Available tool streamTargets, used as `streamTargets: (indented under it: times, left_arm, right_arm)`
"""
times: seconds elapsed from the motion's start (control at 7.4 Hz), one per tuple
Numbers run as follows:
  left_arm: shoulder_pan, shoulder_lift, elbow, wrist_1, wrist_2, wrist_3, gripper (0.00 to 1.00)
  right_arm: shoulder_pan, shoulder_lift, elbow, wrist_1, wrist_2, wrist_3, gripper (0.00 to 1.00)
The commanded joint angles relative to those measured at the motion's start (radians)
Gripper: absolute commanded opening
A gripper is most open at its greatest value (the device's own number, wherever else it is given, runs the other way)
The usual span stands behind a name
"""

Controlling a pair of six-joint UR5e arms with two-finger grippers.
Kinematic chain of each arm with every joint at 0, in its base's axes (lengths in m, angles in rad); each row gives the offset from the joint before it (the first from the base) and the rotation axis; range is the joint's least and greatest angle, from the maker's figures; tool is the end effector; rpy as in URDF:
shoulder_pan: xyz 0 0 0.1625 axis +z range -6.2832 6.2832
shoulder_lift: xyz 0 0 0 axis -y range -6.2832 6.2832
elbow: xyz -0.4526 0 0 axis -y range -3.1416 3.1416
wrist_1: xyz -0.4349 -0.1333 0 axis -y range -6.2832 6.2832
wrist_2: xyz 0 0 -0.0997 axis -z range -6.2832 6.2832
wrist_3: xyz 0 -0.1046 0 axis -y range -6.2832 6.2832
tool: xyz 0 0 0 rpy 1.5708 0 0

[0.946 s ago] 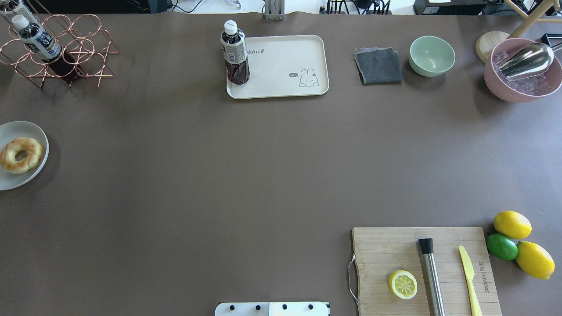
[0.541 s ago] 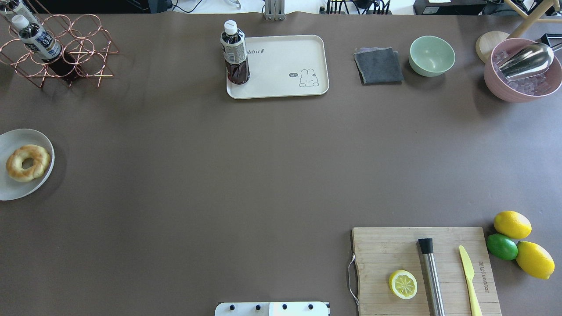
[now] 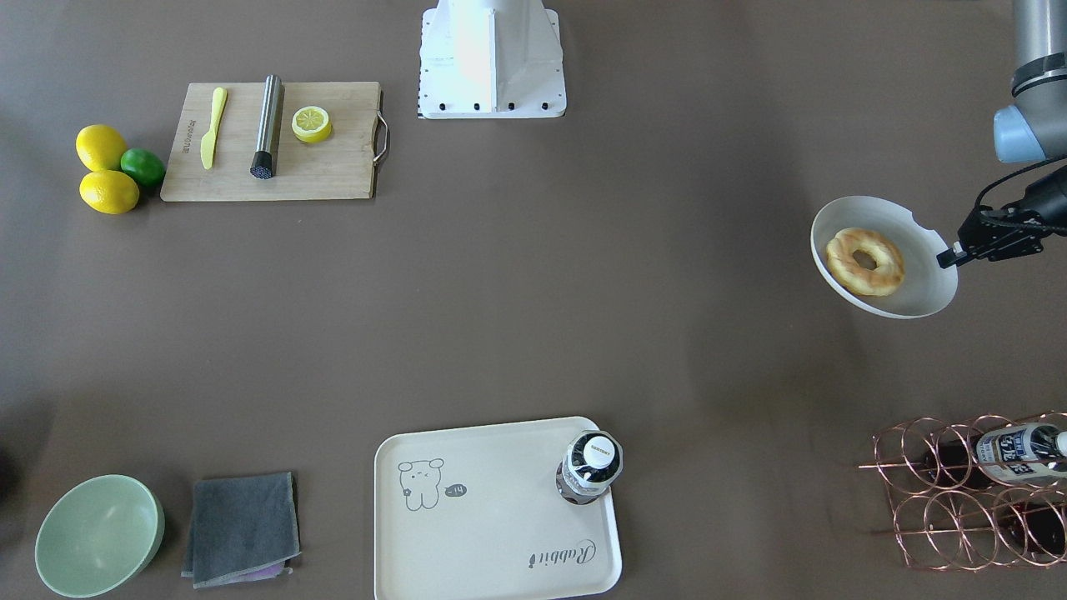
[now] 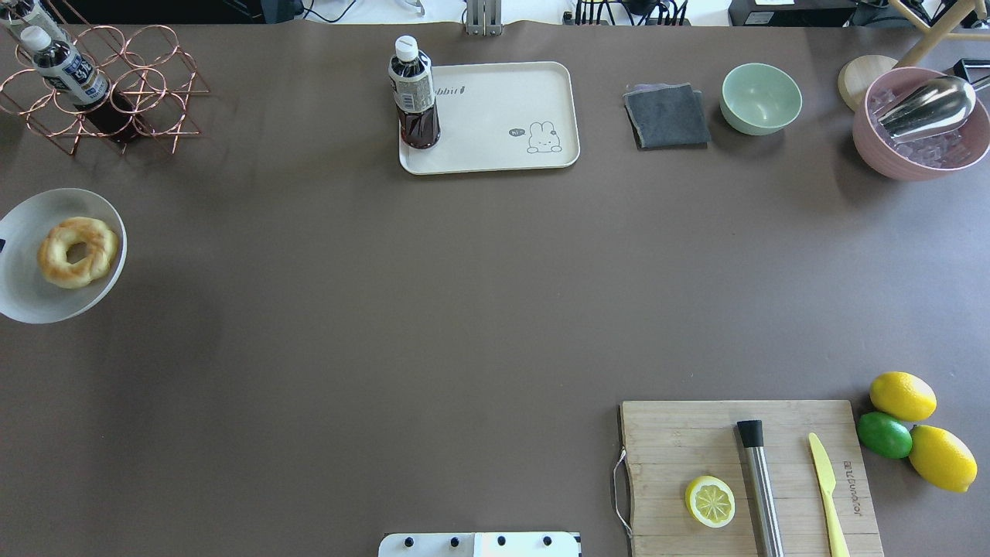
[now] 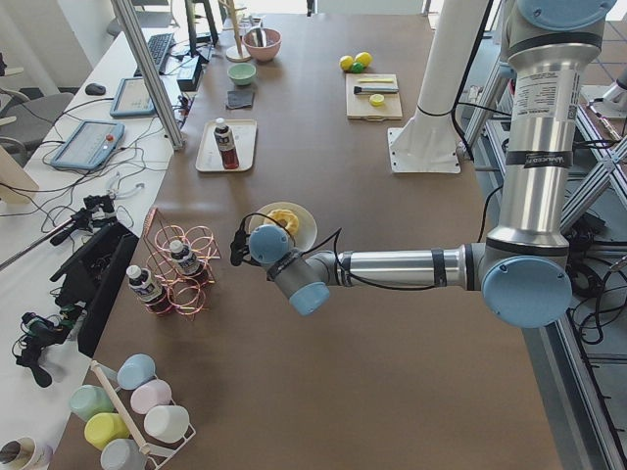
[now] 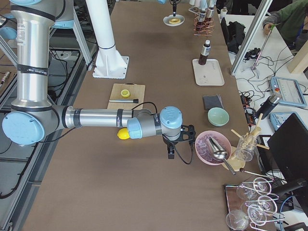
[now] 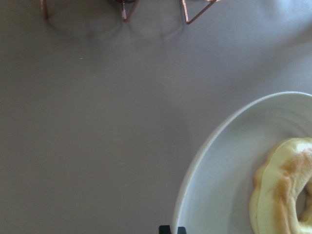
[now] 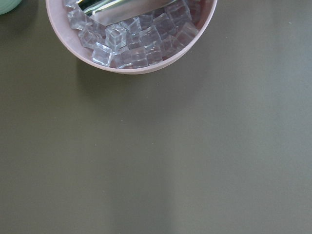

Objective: Place donut on tray

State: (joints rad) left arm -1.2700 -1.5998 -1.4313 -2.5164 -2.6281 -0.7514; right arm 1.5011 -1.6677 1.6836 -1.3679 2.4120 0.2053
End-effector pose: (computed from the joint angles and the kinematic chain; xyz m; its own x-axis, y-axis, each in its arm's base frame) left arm 0.1228 -0.5382 0.6234 0.3388 0.1195 -0.9333 0.0444 0.9888 0.1427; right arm 0.0201 -0.5061 0.6525 0.6538 -0.0049 0.7566 -0.0667 0.9957 0.0642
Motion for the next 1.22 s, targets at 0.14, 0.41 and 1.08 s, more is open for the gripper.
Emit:
streamTargets:
  times: [0.14,0.41,1.08]
  left_arm:
    - [0.278,0.037,-0.298,-0.053,0.259,-0.456,0.00]
    - [0.392,-0.004,-0.389,0.051,0.359,-0.548,0.00]
    - [0.700,-0.505,-0.457,0.717,0.661,-0.700,0.00]
  right_arm:
    - [-0.161,0.012,0.117,0.074,0.004,0.355,1.00]
    - [-0.270,0.034,0.120,0.203,-0.001,0.582,1.00]
    - [-0.430,0.089,0.200,0.279,-0.013,0.888,1.00]
